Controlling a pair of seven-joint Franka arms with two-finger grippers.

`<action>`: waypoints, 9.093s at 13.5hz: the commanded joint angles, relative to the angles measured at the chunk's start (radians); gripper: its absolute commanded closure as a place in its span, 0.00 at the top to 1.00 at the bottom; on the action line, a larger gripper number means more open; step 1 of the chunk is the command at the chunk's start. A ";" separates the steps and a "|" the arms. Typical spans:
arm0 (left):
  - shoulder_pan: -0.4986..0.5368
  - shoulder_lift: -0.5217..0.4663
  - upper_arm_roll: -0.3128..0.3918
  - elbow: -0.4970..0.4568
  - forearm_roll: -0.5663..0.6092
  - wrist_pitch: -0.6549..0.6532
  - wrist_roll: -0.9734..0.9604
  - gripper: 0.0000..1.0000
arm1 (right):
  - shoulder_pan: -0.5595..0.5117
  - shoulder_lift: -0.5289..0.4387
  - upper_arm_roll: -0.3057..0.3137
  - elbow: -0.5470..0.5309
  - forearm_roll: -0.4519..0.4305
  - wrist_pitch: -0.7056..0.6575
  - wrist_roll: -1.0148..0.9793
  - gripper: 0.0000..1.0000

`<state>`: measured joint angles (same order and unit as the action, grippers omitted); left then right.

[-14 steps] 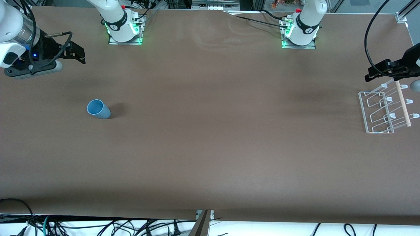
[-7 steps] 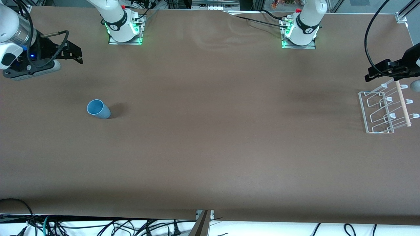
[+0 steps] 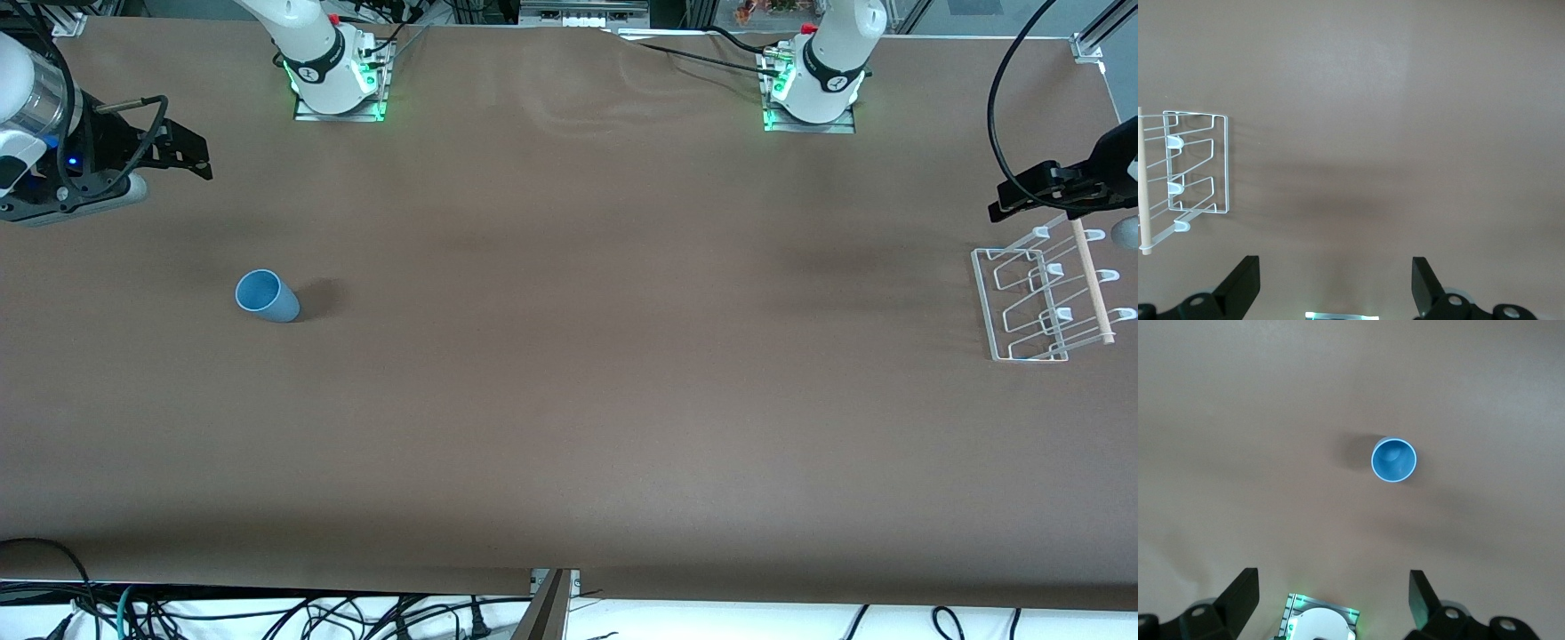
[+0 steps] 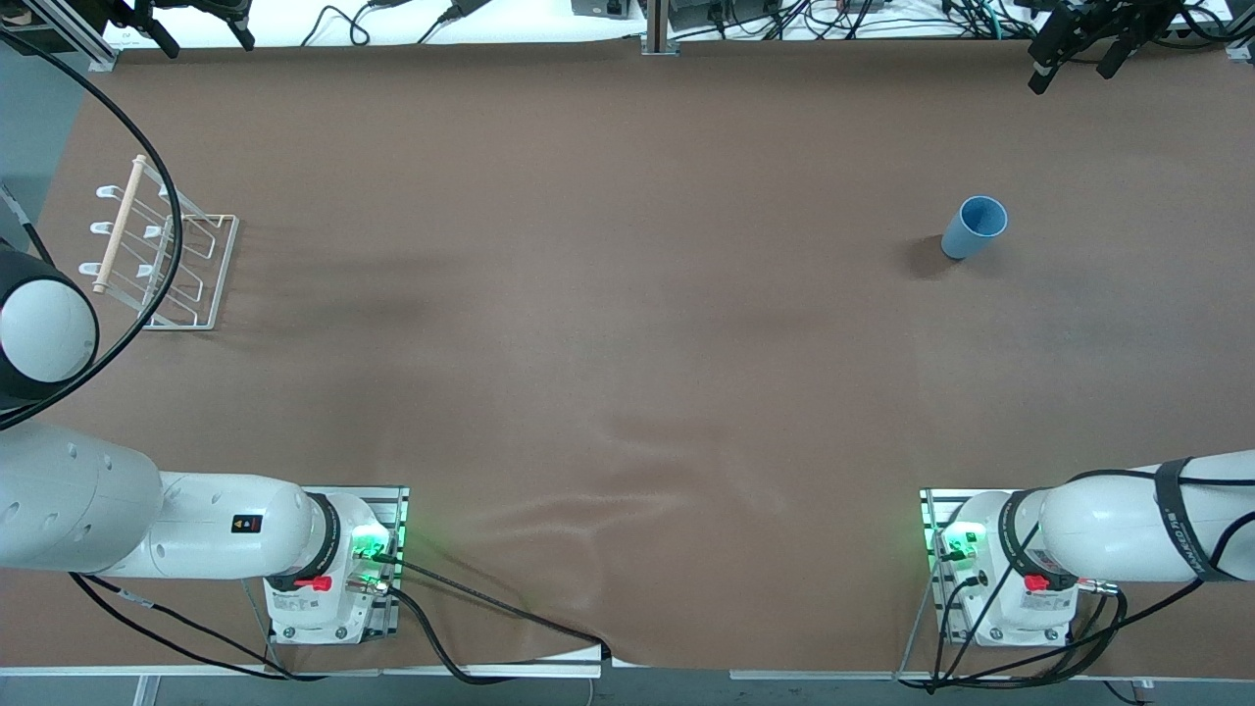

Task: Transfer cup to left arm and place on rack

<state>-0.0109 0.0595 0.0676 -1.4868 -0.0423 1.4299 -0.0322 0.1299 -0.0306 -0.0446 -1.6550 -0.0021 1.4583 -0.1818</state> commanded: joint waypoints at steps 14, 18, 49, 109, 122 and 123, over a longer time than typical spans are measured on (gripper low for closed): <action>-0.004 0.017 0.005 0.036 -0.013 -0.022 -0.014 1.00 | -0.007 0.011 -0.008 -0.500 -0.010 0.592 -0.021 0.99; 0.002 0.029 0.003 0.037 -0.013 -0.022 -0.011 1.00 | -0.007 0.118 -0.027 -0.545 -0.013 0.770 -0.039 0.99; 0.046 0.082 -0.101 -0.147 -0.243 0.136 0.897 1.00 | 0.022 0.288 0.043 -0.281 0.130 0.435 0.148 0.00; 0.089 -0.142 -0.535 -0.538 -0.561 0.331 1.278 0.99 | 0.694 0.514 0.051 0.195 1.215 0.801 1.802 0.00; 0.091 -0.132 -0.534 -0.526 -0.559 0.325 1.287 0.00 | 0.692 0.515 0.051 0.193 1.214 0.800 1.802 0.00; 0.091 -0.132 -0.534 -0.526 -0.559 0.325 1.287 0.00 | 0.689 0.515 0.051 0.193 1.212 0.800 1.803 0.13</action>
<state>0.0664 -0.0582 -0.4607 -2.0006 -0.5774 1.7401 1.2399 0.8153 0.4815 0.0027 -1.4762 1.2033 2.2621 1.6161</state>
